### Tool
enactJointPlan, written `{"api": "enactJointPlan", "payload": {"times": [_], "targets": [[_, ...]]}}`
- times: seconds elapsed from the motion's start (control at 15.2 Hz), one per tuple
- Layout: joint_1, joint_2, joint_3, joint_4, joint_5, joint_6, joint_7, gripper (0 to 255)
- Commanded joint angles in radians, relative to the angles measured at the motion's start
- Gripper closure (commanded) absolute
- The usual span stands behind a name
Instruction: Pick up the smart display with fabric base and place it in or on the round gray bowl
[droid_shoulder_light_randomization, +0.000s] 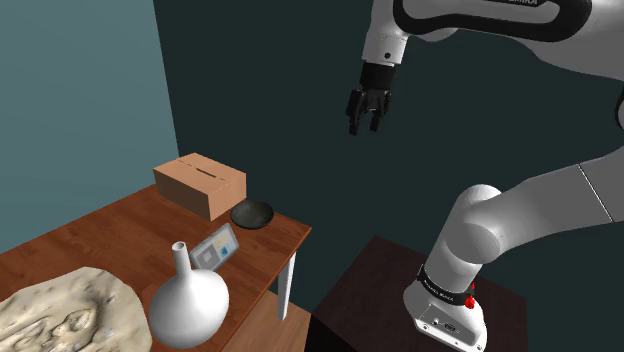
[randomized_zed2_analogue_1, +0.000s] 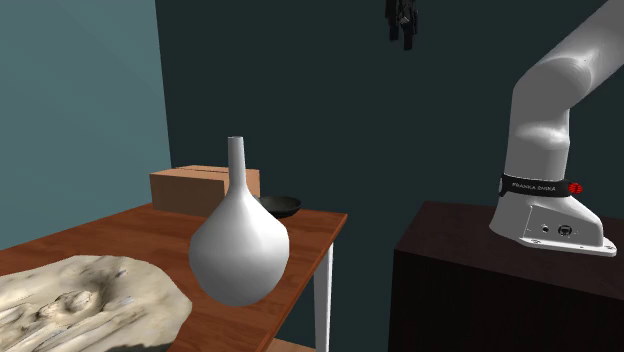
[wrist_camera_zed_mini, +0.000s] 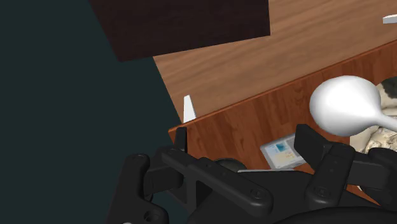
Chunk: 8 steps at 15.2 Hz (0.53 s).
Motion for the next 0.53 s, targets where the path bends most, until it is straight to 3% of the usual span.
{"api": "enactJointPlan", "payload": {"times": [0.0,0.46], "targets": [[0.000,0.000,0.000,0.000,0.000,0.000,0.000,0],[-0.016,0.076,0.179,-0.075,0.081,0.162,0.292,0]]}}
